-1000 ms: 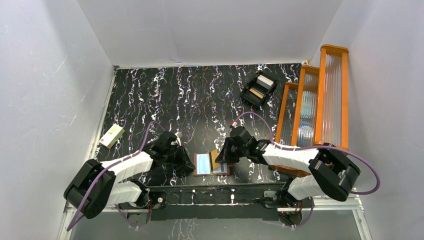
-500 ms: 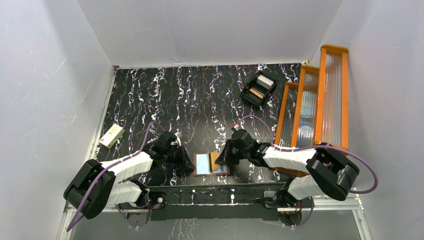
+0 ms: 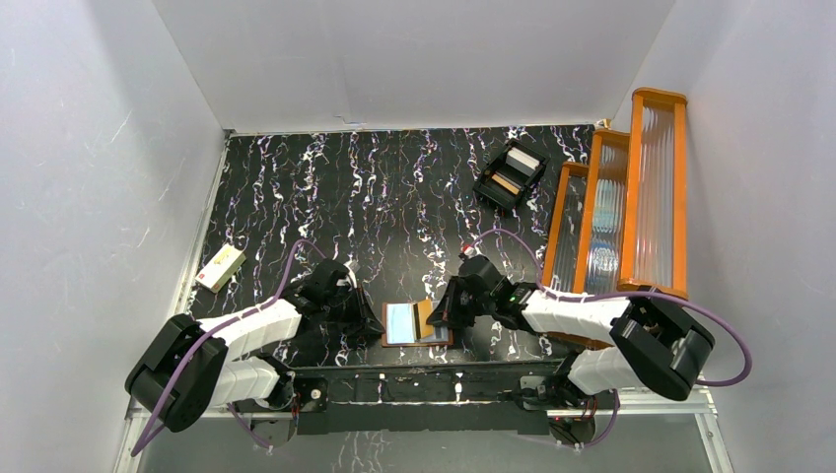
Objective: Put the credit cards into the card holder
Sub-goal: Insert the credit card into the card holder.
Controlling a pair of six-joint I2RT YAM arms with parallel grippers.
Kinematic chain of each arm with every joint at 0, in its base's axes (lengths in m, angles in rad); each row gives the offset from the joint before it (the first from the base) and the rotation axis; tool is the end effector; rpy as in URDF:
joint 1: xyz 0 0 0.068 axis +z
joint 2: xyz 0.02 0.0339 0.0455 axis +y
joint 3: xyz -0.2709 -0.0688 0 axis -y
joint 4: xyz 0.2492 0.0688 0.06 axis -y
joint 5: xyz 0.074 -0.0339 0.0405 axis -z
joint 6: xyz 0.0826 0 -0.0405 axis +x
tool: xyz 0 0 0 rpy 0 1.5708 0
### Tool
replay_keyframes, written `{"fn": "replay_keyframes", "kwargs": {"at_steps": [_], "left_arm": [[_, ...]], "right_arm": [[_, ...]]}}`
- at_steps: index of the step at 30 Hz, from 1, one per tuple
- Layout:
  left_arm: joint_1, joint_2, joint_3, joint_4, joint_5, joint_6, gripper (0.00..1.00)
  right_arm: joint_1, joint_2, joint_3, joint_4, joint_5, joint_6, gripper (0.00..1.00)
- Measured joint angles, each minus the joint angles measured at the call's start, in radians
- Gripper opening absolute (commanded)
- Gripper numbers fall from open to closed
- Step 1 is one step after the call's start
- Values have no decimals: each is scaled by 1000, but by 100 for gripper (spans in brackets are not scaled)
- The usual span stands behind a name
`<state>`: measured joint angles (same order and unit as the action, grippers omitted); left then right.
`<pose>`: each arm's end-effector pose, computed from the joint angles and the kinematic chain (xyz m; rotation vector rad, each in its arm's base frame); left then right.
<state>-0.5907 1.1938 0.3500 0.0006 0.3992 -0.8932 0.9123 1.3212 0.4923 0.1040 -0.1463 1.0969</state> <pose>0.1736 -0.1551 0.1070 -0.1981 2.6591 -1.0805 0.1632 0.2306 0.1296 0.1539 2.5903 1.0871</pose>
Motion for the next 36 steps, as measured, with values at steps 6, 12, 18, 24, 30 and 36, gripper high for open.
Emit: {"fn": "replay_keyframes", "kwargs": {"at_steps": [6,12,18,24,30,36], "left_arm": [[0,0,0,-1,0,2,0],[2,0,0,-4,0,5,0],[4,0,0,-6,0,11,0],[5,0,0,-6,0,12,0],[5,-2,-1,-5,2,6,0],[5,-17,-14,3,3,-8,0]], "right_arm": [[0,39,2,15,-50,0,0],[-2,88,3,63,-103,-1,0],[0,88,23,56,-101,-30,0],[0,88,28,56,-78,-50,0],[0,89,27,78,-62,-50,0],[0,116,22,121,-62,-40,2]]}}
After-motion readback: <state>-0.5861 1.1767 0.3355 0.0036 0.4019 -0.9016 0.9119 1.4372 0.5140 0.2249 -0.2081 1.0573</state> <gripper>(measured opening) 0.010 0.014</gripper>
